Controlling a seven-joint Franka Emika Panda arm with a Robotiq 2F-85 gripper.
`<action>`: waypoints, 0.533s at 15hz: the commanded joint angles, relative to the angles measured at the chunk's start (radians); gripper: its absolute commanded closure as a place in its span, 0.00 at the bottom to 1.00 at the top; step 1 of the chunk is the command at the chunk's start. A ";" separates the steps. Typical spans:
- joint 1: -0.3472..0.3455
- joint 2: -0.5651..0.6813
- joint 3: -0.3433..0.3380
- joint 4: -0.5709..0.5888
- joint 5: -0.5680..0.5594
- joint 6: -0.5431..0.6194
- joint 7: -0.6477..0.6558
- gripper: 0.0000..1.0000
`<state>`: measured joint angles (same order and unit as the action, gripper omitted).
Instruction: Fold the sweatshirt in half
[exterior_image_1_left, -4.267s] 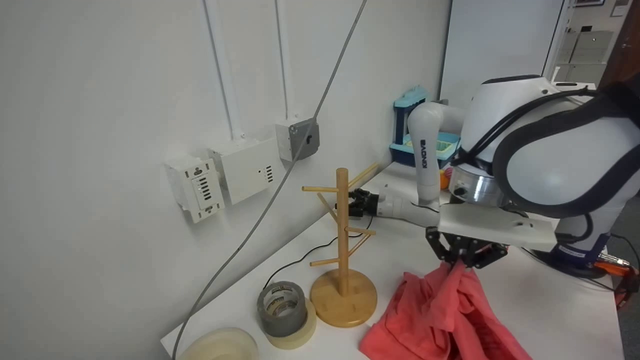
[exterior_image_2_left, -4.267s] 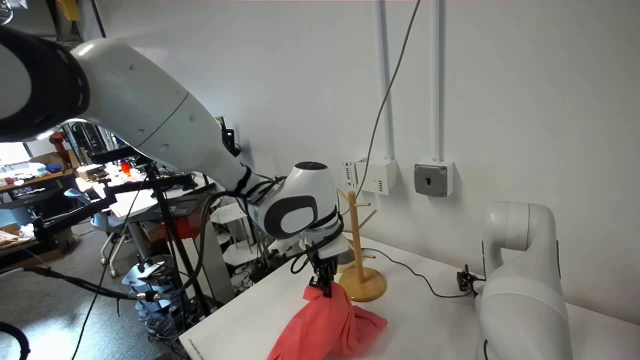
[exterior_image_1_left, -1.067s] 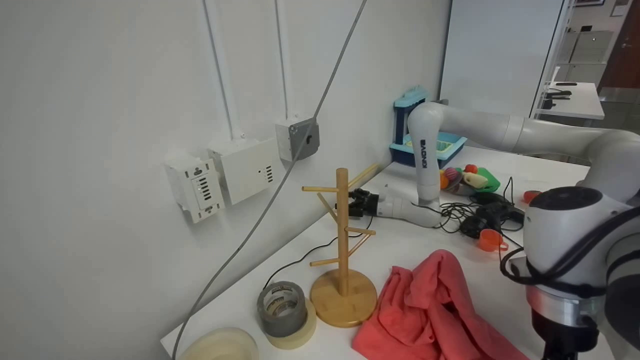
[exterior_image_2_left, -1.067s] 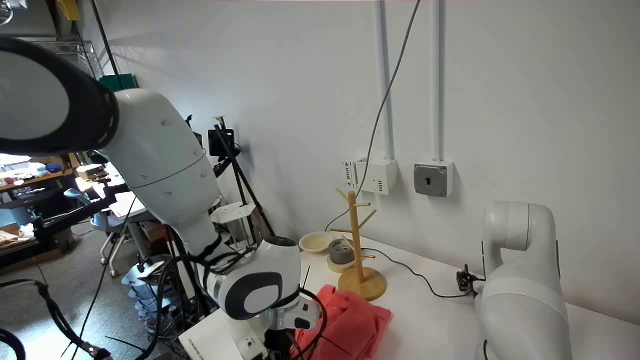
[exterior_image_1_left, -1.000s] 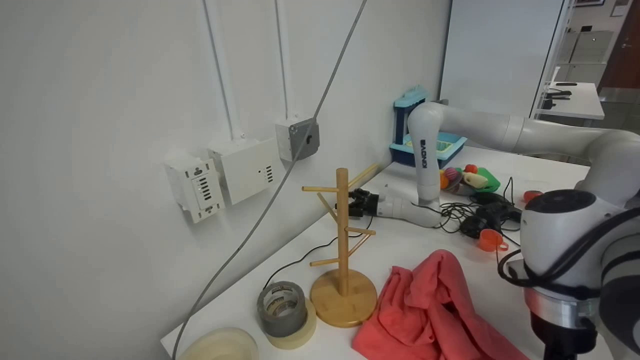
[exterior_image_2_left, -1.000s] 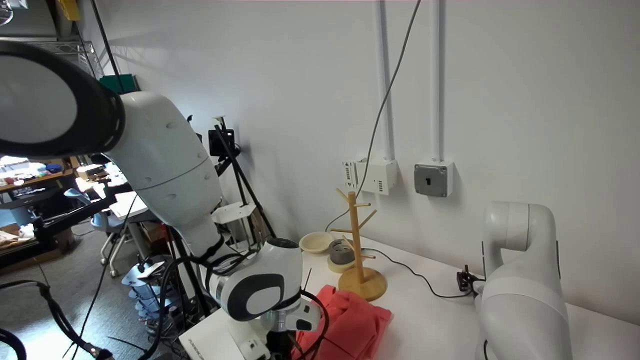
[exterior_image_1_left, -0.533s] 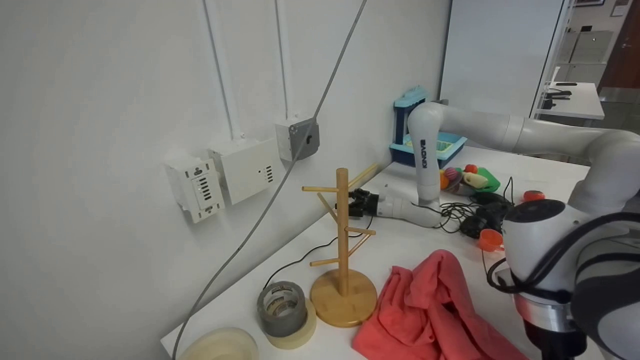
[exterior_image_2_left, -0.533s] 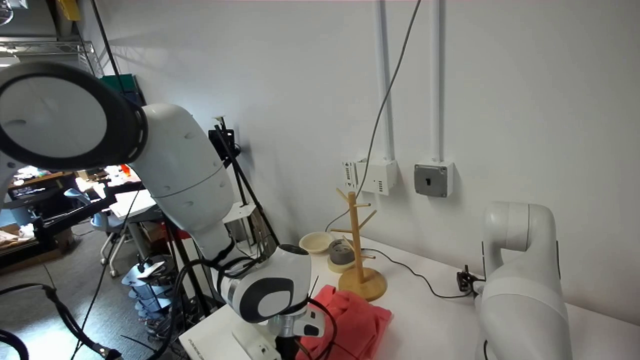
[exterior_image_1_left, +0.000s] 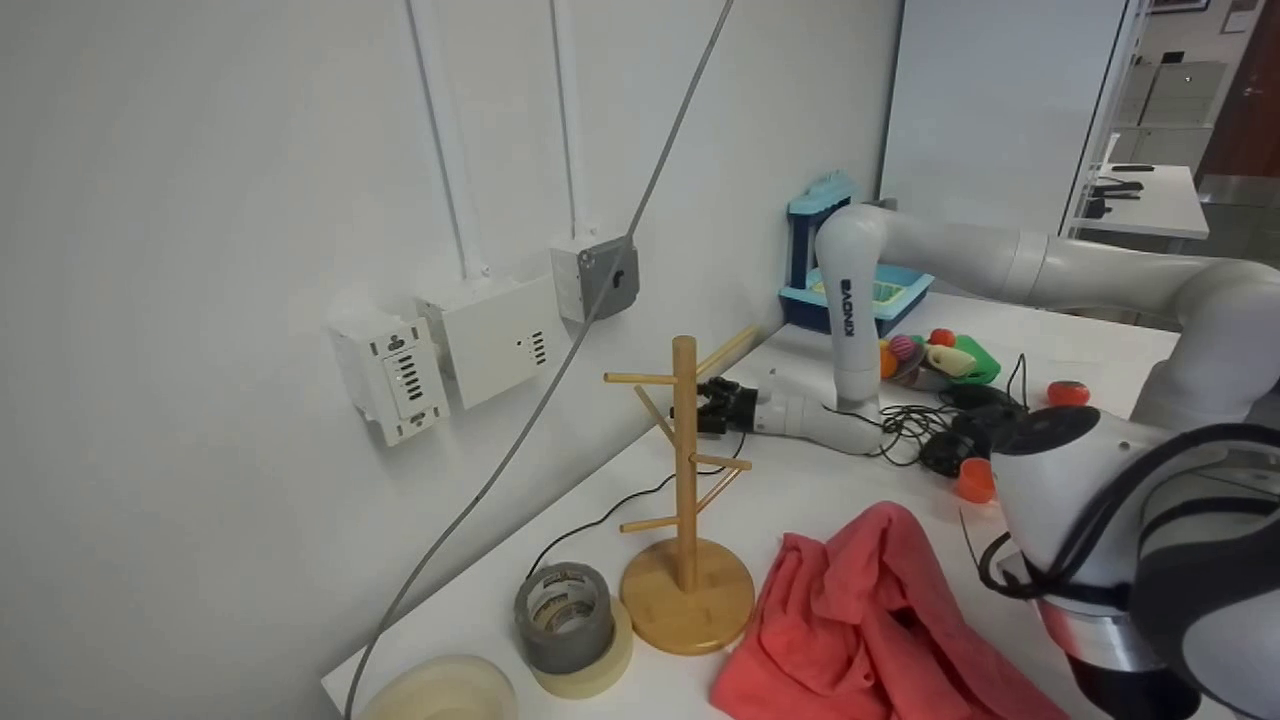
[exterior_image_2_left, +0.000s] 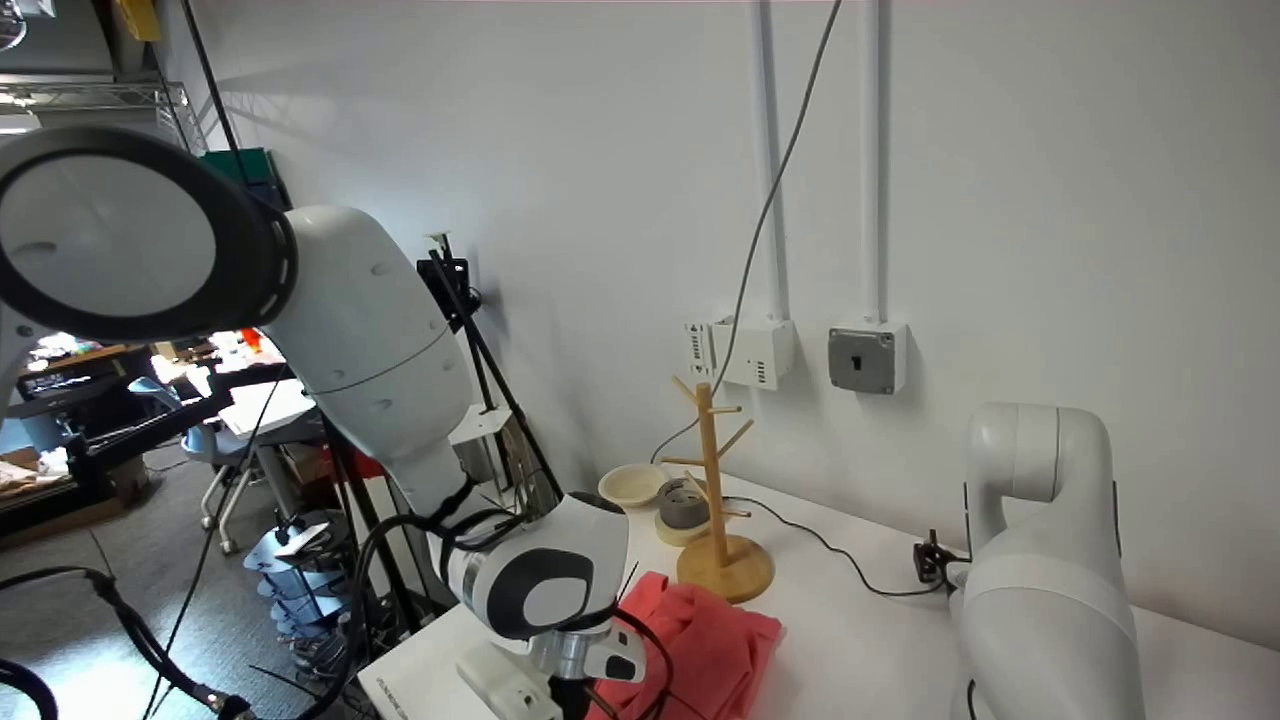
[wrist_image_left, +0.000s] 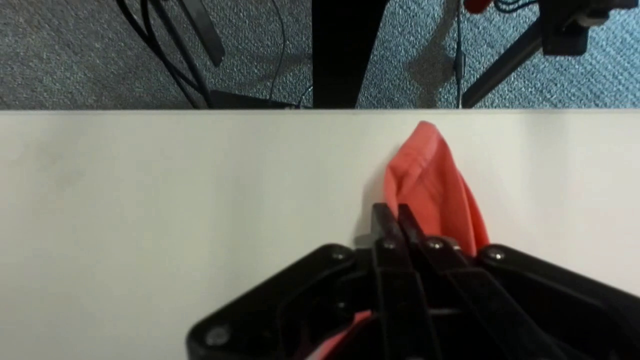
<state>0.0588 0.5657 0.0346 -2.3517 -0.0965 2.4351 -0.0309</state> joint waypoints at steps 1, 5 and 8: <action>0.019 -0.059 -0.029 -0.022 -0.062 -0.132 -0.011 0.99; 0.021 -0.131 -0.033 -0.030 -0.118 -0.247 -0.005 0.99; 0.028 -0.202 0.004 -0.012 -0.109 -0.273 -0.013 0.99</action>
<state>0.0702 0.4558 0.0187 -2.3571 -0.1972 2.2048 -0.0313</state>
